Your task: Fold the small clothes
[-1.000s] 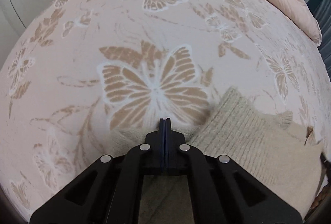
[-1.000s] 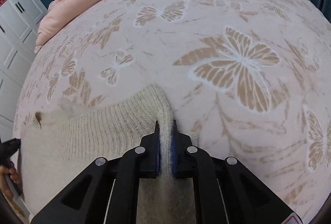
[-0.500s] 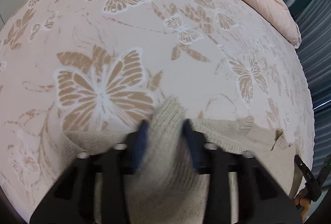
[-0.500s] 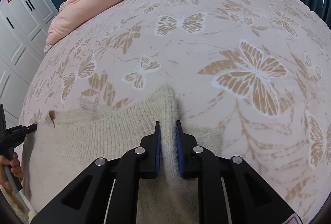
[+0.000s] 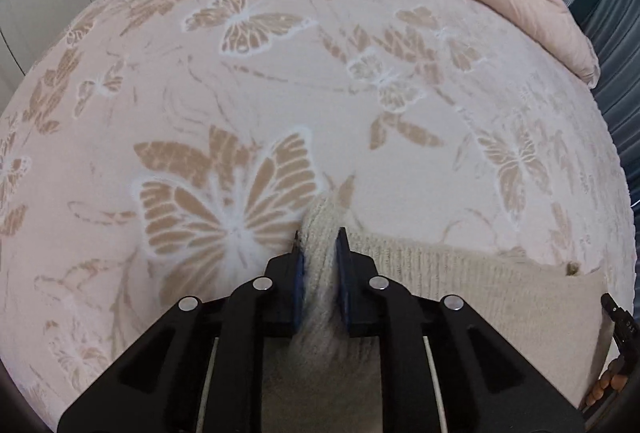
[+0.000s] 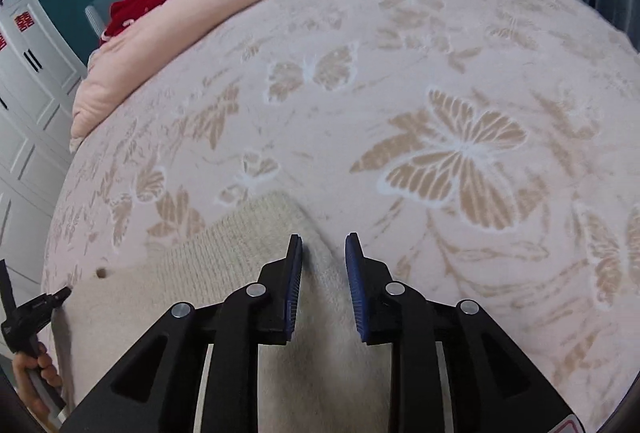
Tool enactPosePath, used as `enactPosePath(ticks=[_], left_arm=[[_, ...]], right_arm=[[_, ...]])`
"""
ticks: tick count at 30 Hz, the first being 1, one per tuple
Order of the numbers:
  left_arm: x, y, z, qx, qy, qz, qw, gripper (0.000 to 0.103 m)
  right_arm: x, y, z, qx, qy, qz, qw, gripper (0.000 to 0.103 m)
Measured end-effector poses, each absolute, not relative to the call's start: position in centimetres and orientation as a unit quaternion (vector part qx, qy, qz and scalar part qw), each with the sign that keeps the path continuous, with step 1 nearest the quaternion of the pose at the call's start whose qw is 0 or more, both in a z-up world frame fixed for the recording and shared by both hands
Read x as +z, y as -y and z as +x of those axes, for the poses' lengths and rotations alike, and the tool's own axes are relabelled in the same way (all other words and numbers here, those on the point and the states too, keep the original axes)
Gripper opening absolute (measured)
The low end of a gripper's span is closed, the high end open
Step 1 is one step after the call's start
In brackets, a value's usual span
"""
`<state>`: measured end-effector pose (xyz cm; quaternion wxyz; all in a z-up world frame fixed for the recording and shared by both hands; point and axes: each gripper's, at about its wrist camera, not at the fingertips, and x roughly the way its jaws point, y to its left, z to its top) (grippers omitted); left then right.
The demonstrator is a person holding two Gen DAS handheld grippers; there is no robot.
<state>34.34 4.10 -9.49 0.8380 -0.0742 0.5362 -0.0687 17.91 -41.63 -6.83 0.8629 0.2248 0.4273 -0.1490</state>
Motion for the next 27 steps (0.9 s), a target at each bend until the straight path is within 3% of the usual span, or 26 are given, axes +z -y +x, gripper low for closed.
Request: enactPosePath(ticks=[2,4,6,8,12,13,15,17,19,20,22,24,26,27], left_arm=[[-6.1,-3.8,31.8,-0.087,-0.502,-0.057,0.859,0.017],[-2.6,-3.2,28.1,-0.092,-0.463,-0.033,0.881,0.027],[-0.7,-2.3,24.1,-0.117,-0.442,-0.042,0.888,0.050],[-1.1,-0.8,20.4,-0.144,-0.456,-0.056,0.877,0.059],[-7.4,2.0,16.9,-0.136,-0.532,-0.014,0.836,0.059],[-8.9,1.4,16.6,-0.122,-0.546,-0.007,0.829,0.055],[-8.5,-0.5,15.6,-0.133,-0.529,-0.022,0.838,0.052],[-7.6,-2.1,15.0,-0.113,-0.527,-0.010,0.842,0.051],[-7.9,-3.6,14.9,-0.100,-0.536,-0.013,0.838,0.051],[-8.5,-4.3,14.8,-0.098,-0.545,-0.025,0.832,0.051],[-9.1,-5.3,14.5,-0.101,-0.543,-0.056,0.832,0.052],[-8.1,-5.5,13.9,-0.095,-0.540,-0.061,0.834,0.051],[-6.3,-6.5,12.7,-0.102,-0.534,-0.099,0.834,0.058],[-5.5,-7.2,12.0,-0.103,-0.526,-0.121,0.835,0.070]], right_arm=[[-3.7,39.0,15.9,-0.123,-0.402,0.190,0.887,0.024],[-2.0,35.0,14.2,-0.070,-0.394,0.175,0.899,0.024],[-2.2,30.1,13.1,-0.016,-0.412,0.165,0.896,0.024],[-4.2,24.9,12.6,0.038,-0.445,0.152,0.882,0.022],[-9.7,22.1,12.1,0.038,-0.502,0.151,0.850,0.008],[-9.6,23.6,11.4,0.030,-0.500,0.181,0.846,0.000],[-7.9,27.0,9.0,-0.015,-0.481,0.213,0.850,0.000],[-6.4,30.8,6.1,-0.069,-0.456,0.221,0.860,0.007],[-7.7,33.8,4.1,-0.123,-0.471,0.198,0.851,0.009],[-9.5,35.0,3.5,-0.131,-0.499,0.187,0.836,0.000],[-9.4,36.6,1.7,-0.102,-0.484,0.245,0.834,0.000],[-6.5,36.7,-0.2,-0.128,-0.457,0.256,0.842,0.013],[-4.4,36.6,-2.3,-0.136,-0.424,0.266,0.855,0.059],[-4.2,36.7,-3.2,-0.133,-0.420,0.282,0.852,0.066]])
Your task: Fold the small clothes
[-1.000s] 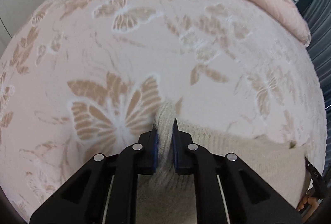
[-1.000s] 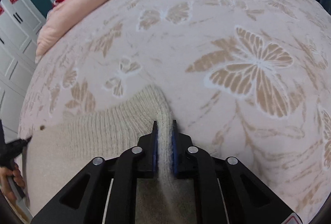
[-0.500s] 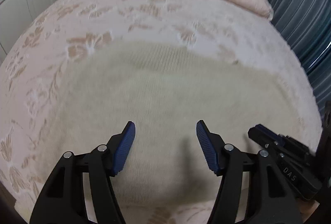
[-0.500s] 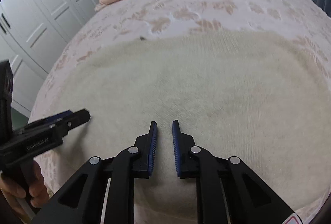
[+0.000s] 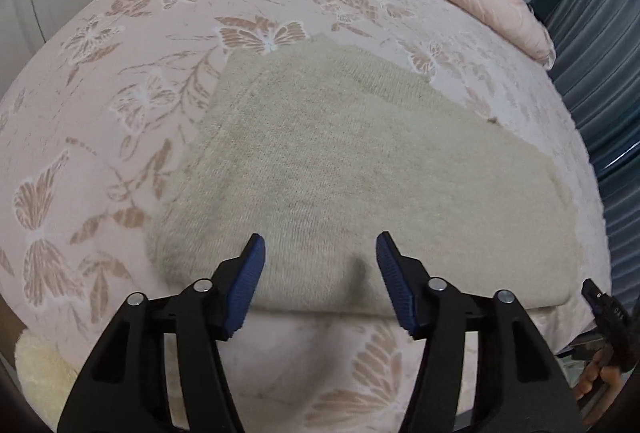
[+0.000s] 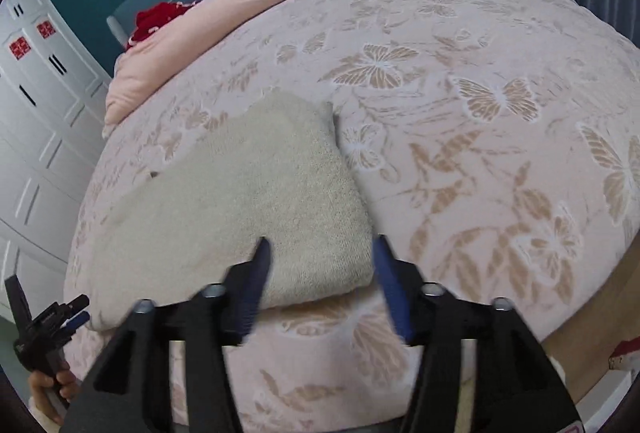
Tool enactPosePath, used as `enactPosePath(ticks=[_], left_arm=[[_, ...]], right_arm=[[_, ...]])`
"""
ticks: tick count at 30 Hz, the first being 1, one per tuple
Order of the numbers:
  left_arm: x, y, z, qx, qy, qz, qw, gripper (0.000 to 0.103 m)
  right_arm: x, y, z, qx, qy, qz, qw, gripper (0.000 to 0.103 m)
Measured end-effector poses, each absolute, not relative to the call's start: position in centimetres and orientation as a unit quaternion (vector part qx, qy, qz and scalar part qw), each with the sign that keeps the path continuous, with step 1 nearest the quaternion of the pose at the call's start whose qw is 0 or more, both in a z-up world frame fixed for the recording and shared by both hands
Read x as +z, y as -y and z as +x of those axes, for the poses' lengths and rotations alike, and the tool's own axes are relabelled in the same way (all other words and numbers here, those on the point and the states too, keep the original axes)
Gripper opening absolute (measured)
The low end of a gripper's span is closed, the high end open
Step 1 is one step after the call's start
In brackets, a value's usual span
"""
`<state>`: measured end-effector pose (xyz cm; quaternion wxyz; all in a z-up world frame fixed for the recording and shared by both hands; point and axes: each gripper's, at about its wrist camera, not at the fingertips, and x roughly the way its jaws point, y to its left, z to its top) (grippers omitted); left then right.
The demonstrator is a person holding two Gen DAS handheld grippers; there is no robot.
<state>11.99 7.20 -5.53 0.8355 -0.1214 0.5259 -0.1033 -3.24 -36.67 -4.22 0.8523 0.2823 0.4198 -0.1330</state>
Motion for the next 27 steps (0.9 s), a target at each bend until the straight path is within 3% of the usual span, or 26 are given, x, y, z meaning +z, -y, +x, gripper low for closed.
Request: enactPosePath(ticks=[2,6,13,14,15,17,24,27], left_arm=[[-4.8,-9.4,10.3,-0.085,-0.509,-0.174,0.839,0.093],[-8.0,-12.8,9.4,-0.045,-0.530,-0.276,0.800,0.094],[-10.9,-14.2,12.5,-0.011,-0.517,-0.406,0.753,0.094],[-10.9,-14.1,13.1,-0.015,-0.512,-0.419,0.750,0.086],[-10.9,-14.0,13.6,-0.020,-0.512,-0.426,0.746,0.058],[-10.9,-13.5,14.9,-0.036,-0.533,-0.417,0.736,0.015],[-3.6,-15.4,11.9,-0.076,-0.513,-0.385,0.763,0.013],[-2.4,-16.6,8.4,-0.068,-0.524,-0.356,0.771,0.013]], right_arm=[[-5.5,36.6,-4.4,-0.100,-0.435,0.330,0.832,0.067],[-10.2,35.6,-4.5,-0.069,-0.457,0.415,0.784,0.067],[-12.6,36.9,0.4,-0.081,-0.387,0.547,0.738,0.067],[-13.0,37.0,1.2,-0.089,-0.388,0.559,0.727,0.067],[-13.1,36.9,1.9,-0.088,-0.388,0.564,0.724,0.055],[-12.5,36.3,3.5,-0.087,-0.402,0.539,0.735,0.018],[-3.5,34.5,1.8,0.005,-0.385,0.482,0.787,0.015],[-3.9,33.5,-1.7,-0.009,-0.427,0.435,0.793,0.015]])
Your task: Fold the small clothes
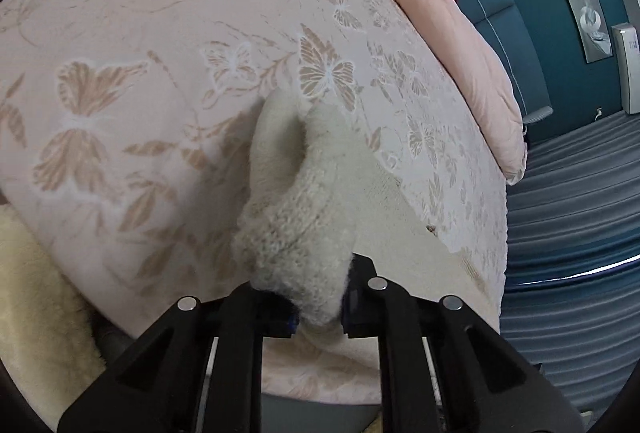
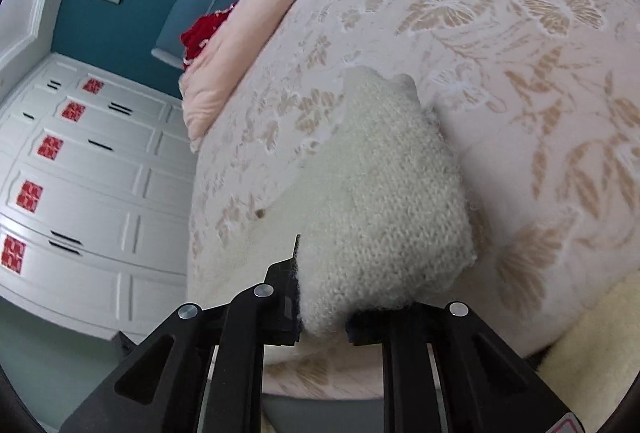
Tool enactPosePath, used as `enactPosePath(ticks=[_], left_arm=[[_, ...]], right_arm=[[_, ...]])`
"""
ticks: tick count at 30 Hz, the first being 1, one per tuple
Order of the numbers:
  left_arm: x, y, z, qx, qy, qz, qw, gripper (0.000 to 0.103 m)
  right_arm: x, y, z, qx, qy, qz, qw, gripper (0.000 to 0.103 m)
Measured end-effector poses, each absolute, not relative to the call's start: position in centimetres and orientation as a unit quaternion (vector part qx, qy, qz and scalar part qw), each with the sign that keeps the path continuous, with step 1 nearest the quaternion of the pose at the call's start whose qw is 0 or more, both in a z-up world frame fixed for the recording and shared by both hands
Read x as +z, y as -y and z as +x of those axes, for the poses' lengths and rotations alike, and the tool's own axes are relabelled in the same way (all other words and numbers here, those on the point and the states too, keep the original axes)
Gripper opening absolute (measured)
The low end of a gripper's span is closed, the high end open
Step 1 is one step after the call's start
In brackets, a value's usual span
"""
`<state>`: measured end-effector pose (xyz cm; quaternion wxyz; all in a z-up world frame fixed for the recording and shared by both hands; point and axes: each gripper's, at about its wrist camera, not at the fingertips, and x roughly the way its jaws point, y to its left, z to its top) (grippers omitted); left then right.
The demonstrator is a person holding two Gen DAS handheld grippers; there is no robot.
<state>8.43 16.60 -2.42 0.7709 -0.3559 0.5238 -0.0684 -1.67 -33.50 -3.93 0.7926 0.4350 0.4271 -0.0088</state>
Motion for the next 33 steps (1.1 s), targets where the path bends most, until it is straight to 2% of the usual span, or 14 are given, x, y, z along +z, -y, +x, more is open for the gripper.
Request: enactPosePath(ticks=[3,5,8,11,13,14,15,16,17,18,22,26,29,33], left_arm=[[-5.7,-16.9,5.9,-0.058,-0.562,-0.344,0.750,0.014],[-8.7,-16.9,4.8,-0.038,-0.584,-0.338,0.737,0.014],[-9.7,-17.2,3.9,-0.040,-0.575,-0.351,0.738,0.016],[-9.0,-17.0,4.1,-0.053,-0.566,-0.339,0.750,0.023],[-9.2,-16.8,4.3,-0.048,-0.565,-0.330,0.755,0.040],[-9.5,-16.7,4.2,-0.045,-0.565,-0.335,0.753,0.051],[-9.8,-16.6,4.1,-0.040,-0.565,-0.341,0.750,0.056],[-10.1,-16.6,3.9,-0.033,-0.564,-0.345,0.749,0.057],[-10.4,-16.5,3.8,-0.028,-0.565,-0.346,0.749,0.059],[-10.5,-16.4,3.7,-0.026,-0.565,-0.345,0.749,0.059],[-10.6,-16.3,4.0,-0.025,-0.564,-0.342,0.751,0.060],[-10.5,-16.1,4.4,-0.032,-0.565,-0.338,0.752,0.065],[-10.6,-15.9,4.7,-0.034,-0.565,-0.331,0.755,0.069],[-11.0,-16.0,4.9,-0.039,-0.562,-0.342,0.752,0.075]], right_arm=[[-10.0,33.4,-4.6,-0.057,-0.524,0.391,0.754,0.020],[-11.9,34.4,-7.3,-0.075,-0.519,0.427,0.737,0.030],[-9.6,36.0,-9.7,-0.111,-0.483,0.438,0.750,0.036],[-5.3,36.4,-9.9,-0.170,-0.462,0.358,0.793,0.038],[-2.3,34.7,-8.3,-0.145,-0.441,0.309,0.830,0.037],[-1.4,33.2,-7.0,-0.117,-0.442,0.290,0.841,0.034],[-0.9,31.7,-5.6,-0.086,-0.449,0.270,0.847,0.028],[-0.7,29.6,-3.7,-0.050,-0.460,0.249,0.851,0.022],[-0.7,27.3,-1.7,-0.012,-0.472,0.228,0.852,0.009],[-1.1,25.4,-0.1,0.019,-0.484,0.207,0.850,0.004],[-5.2,18.0,7.7,0.071,-0.539,0.133,0.828,0.001],[-11.2,13.8,13.1,0.058,-0.596,0.079,0.797,0.000],[-9.8,13.9,13.8,0.049,-0.597,0.091,0.796,0.000],[-6.2,15.9,11.5,0.050,-0.559,0.124,0.818,0.000]])
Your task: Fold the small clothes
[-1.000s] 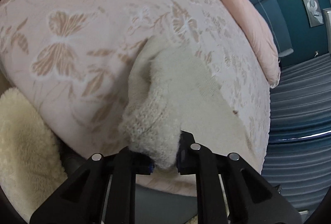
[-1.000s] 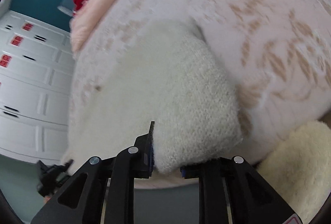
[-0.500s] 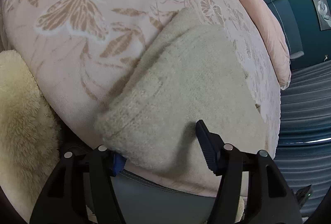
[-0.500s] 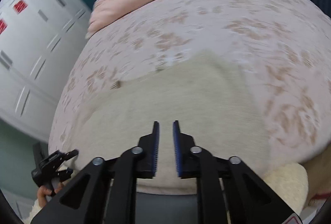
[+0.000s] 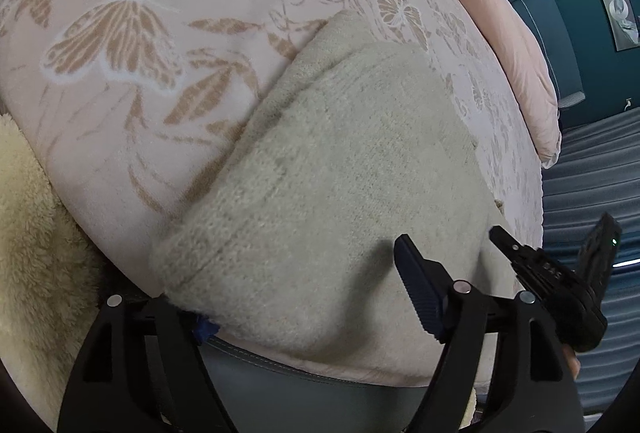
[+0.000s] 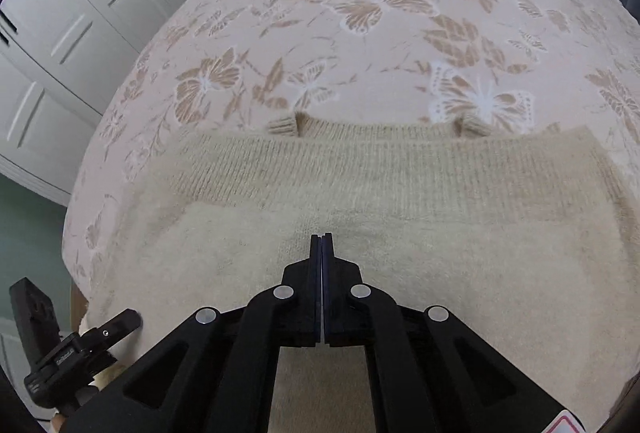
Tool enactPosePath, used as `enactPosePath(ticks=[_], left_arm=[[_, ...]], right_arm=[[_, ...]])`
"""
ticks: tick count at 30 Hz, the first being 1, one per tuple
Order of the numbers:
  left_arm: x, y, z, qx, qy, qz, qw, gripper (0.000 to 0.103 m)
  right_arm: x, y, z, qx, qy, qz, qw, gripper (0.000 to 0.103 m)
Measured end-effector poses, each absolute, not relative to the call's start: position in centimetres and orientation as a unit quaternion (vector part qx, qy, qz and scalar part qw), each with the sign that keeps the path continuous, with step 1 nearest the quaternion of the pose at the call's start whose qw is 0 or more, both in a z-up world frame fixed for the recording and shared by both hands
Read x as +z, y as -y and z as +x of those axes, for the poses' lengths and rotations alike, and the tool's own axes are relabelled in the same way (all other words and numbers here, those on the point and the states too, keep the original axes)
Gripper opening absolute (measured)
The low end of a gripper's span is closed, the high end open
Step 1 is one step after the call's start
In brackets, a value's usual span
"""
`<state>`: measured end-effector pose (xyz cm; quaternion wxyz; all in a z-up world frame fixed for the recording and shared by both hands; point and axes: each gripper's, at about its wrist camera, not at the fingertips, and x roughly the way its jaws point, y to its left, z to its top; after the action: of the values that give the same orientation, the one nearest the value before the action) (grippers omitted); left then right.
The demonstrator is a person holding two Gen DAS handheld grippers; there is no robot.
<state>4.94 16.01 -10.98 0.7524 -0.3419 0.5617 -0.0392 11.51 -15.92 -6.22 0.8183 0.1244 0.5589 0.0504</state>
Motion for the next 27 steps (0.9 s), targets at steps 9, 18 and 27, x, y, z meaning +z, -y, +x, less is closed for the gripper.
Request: enactPosePath(ticks=[9,18,27], left_arm=[[-10.4,-15.8,5.7,-0.020,-0.557,-0.349,0.753,0.074],[-0.7,-9.3,7.0,-0.130,-0.478,-0.223,0.839,0.016],[4.7,9.7,3.5,-0.312,-0.452,-0.098,0.830,0.020]], right_arm=[[-11.2,15.1,13.4,0.037,-0.599,0.135,0.788,0.000],[-6.1,20.0,7.4,0.055,-0.518,0.228,0.823,0.022],[-2.7,30.6,-4.0,-0.008,-0.455,0.292,0.841,0.043]])
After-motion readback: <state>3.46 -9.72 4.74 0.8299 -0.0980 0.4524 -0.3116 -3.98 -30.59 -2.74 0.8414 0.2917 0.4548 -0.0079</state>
